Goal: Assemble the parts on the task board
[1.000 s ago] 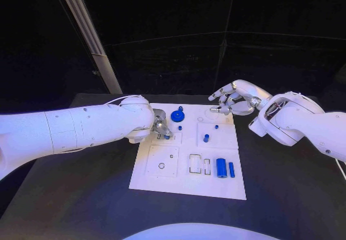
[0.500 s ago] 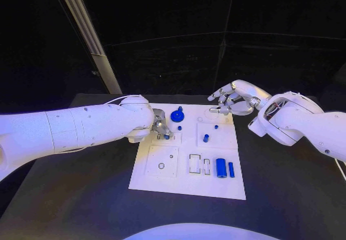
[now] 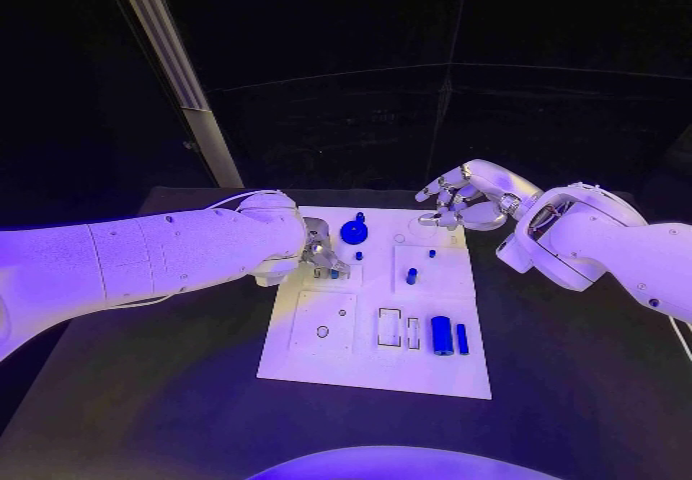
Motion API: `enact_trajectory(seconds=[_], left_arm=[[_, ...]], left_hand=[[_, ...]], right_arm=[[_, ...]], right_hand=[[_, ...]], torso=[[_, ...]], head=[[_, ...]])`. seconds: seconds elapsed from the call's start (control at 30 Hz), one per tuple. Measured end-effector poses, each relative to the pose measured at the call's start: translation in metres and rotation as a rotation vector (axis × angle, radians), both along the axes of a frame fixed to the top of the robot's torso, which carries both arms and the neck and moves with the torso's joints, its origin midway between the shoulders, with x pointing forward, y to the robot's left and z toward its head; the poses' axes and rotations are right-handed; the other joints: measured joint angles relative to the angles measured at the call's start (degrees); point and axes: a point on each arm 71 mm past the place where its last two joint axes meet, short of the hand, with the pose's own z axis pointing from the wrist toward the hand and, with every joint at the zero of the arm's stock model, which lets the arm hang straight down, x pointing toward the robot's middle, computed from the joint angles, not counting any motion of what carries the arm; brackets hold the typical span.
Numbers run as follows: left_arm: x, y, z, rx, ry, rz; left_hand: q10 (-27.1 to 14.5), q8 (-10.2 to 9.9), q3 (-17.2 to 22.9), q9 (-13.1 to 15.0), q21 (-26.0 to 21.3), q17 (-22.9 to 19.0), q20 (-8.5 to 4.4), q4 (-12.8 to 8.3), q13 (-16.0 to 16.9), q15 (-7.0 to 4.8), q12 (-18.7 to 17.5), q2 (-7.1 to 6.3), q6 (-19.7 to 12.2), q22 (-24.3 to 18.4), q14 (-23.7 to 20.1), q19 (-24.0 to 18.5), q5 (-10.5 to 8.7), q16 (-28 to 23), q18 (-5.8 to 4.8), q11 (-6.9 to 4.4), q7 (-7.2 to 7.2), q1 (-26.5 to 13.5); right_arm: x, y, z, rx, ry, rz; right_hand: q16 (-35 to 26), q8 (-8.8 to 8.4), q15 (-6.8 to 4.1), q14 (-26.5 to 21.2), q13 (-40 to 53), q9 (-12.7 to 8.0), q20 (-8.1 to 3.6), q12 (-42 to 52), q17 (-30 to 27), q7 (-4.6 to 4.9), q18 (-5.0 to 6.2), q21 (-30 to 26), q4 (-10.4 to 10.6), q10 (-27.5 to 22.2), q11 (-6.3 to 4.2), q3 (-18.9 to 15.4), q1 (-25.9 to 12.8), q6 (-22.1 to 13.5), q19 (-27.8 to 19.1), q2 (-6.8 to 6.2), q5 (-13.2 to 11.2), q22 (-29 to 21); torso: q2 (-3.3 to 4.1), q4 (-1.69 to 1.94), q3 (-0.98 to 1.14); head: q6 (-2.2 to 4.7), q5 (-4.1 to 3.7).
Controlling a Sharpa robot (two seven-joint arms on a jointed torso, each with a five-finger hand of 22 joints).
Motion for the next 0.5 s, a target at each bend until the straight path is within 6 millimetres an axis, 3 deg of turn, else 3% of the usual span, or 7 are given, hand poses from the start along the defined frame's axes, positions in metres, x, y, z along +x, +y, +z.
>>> enact_trajectory(seconds=[0.37, 0.5], left_arm=[[-0.002, 0.009, 0.001, -0.006, -0.005, 0.015], [0.003, 0.012, 0.014, -0.039, -0.039, 0.032]], left_hand=[[0.20, -0.01, -2.32, 0.05, 0.00, 0.00, 0.00, 0.70, -0.11, -0.21, 0.00, 0.23, -0.01, 0.00, -0.21, 0.00, 0.00, 0.00, 0.00, -0.20, 0.00, 0.23], [-0.08, -0.34, -4.07, 0.05, -0.06, 0.00, 0.00, 1.19, -1.63, -0.21, -1.12, 0.13, -0.01, 0.00, -0.21, 0.00, 0.00, 0.00, 0.00, 0.02, 0.00, 0.67]], right_arm=[[0.000, -0.001, 0.000, -0.002, 0.002, -0.002], [0.000, -0.001, 0.000, -0.003, 0.003, -0.003]], right_hand=[[0.00, 0.47, 0.00, 0.00, -0.31, 0.00, 0.00, 0.28, -0.06, 0.21, 0.00, 0.00, 0.59, -0.20, 0.21, -0.69, 0.00, -0.20, 0.00, 0.00, -0.45, -0.10], [0.01, 0.50, 0.00, 0.00, -0.47, 0.00, 0.00, 0.66, -0.06, 0.20, 0.00, -0.24, 0.70, -0.21, 0.21, -1.06, -0.25, -0.20, 0.00, 0.24, -1.22, -0.14]], torso=[[-0.03, 0.03, -0.02], [-0.04, 0.04, -0.02]], head=[[0.24, -0.19], [0.42, -0.24]])
